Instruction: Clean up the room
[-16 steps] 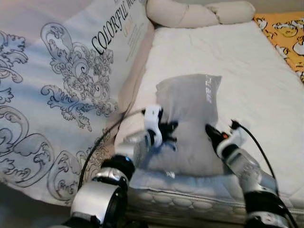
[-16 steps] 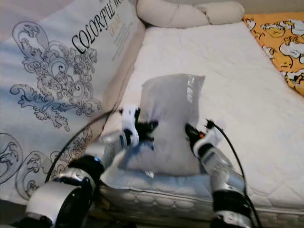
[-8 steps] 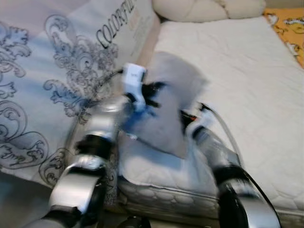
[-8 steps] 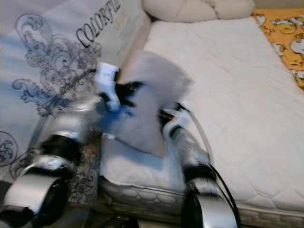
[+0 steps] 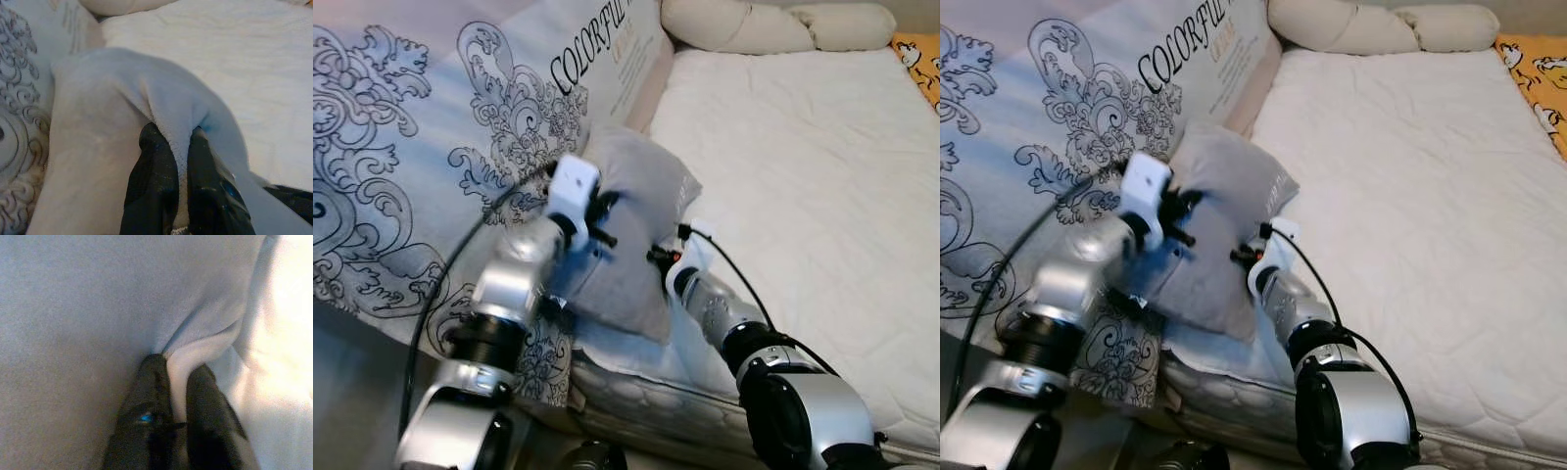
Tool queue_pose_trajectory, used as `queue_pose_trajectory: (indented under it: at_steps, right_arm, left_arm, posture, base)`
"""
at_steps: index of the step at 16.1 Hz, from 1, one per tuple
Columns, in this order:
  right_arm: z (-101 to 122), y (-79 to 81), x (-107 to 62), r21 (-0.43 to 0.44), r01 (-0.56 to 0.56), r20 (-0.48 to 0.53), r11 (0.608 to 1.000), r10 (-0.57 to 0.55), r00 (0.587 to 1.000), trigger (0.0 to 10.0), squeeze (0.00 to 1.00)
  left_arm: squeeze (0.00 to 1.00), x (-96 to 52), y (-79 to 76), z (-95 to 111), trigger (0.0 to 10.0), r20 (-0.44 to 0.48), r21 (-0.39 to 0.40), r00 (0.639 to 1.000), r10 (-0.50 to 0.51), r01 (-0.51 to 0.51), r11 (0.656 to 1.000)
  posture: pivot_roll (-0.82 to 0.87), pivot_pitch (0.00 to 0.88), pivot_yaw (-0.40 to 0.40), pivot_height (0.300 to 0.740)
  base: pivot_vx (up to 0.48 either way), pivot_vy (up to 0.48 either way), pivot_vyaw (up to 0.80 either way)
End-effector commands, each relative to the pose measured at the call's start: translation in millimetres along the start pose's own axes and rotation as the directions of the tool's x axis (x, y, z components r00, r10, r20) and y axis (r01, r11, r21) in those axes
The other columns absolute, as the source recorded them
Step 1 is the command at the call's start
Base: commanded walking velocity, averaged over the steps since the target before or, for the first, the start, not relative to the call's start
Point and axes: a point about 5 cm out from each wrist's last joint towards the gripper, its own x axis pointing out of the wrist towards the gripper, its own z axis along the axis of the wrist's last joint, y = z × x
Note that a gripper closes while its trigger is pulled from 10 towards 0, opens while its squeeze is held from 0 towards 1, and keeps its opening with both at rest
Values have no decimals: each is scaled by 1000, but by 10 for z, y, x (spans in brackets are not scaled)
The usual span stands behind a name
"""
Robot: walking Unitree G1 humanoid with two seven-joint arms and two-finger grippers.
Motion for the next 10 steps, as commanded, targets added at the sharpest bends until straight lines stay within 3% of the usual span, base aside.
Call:
queue_pose_trajectory:
  at_steps: [1,5,7,8,10]
  right_arm:
    - [-87,-65,-16,5,39,-13,999,-39,999,10000,1000]
    - [-92,-218,-68,27,48,70,998,-49,996,10000,1000]
    - [-52,-293,-119,29,-18,152,999,13,988,10000,1000]
    - [-51,-317,-137,17,-32,167,999,29,986,10000,1000]
    - [-41,-382,-227,-88,-93,228,992,110,967,10000,1000]
  left_arm:
    - [0,16,42,-29,0,29,66,996,84,-85,994]
    - [0,73,-19,-238,0,34,128,981,189,-192,973]
    - [0,101,-23,-253,0,61,215,975,215,-223,951]
    - [0,108,-13,-236,0,75,234,972,222,-233,944]
    - [0,130,63,-130,0,133,303,960,247,-277,912]
  posture:
    - [101,0,112,740]
    - [66,0,120,740]
    - [35,0,130,740]
    - [31,0,132,740]
    - [19,0,139,740]
  base:
    - [0,0,0]
    - [0,0,0]
    - [0,0,0]
    - [0,0,0]
    - [0,0,0]
